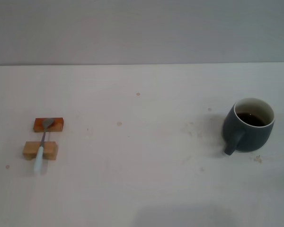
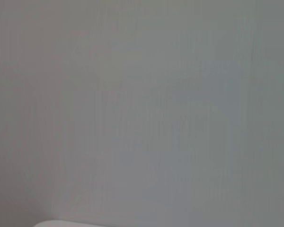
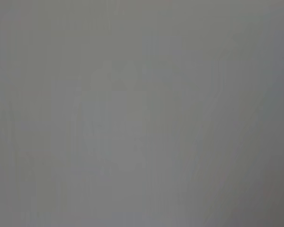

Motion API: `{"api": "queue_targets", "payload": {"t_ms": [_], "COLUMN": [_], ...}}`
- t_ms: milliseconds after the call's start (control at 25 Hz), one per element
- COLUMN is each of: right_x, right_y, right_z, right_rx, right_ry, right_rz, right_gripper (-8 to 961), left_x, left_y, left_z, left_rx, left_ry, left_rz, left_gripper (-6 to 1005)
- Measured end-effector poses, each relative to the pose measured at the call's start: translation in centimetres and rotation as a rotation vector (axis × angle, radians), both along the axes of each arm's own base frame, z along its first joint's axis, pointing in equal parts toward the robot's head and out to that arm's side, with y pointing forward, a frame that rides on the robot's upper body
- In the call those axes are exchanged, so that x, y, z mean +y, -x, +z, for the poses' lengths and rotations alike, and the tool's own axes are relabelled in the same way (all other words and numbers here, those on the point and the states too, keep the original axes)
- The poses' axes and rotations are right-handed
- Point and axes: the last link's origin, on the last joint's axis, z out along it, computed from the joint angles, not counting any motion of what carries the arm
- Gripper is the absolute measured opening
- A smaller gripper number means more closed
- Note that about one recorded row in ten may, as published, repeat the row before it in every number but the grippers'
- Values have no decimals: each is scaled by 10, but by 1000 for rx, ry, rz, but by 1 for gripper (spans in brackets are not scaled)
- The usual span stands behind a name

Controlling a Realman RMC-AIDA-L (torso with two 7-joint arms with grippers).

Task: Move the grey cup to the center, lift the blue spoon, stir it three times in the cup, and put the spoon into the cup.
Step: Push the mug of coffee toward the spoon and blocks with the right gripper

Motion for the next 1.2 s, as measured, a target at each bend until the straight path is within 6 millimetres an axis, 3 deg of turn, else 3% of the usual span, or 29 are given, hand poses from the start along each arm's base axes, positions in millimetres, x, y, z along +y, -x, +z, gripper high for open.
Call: {"api": "queue_targets", "payload": {"t_ms": [1200], "right_x": [-1], "right_y": [-3], "right_z": [-9], "right_rx": [6], "right_ry": [26], "right_rz": [-12], "right_gripper": [738], "left_x": [0], "left_y": [0], "left_z": [-2], "left_rx": [2], "left_ry": [9], "left_rz": [-3], "left_gripper": [784]}}
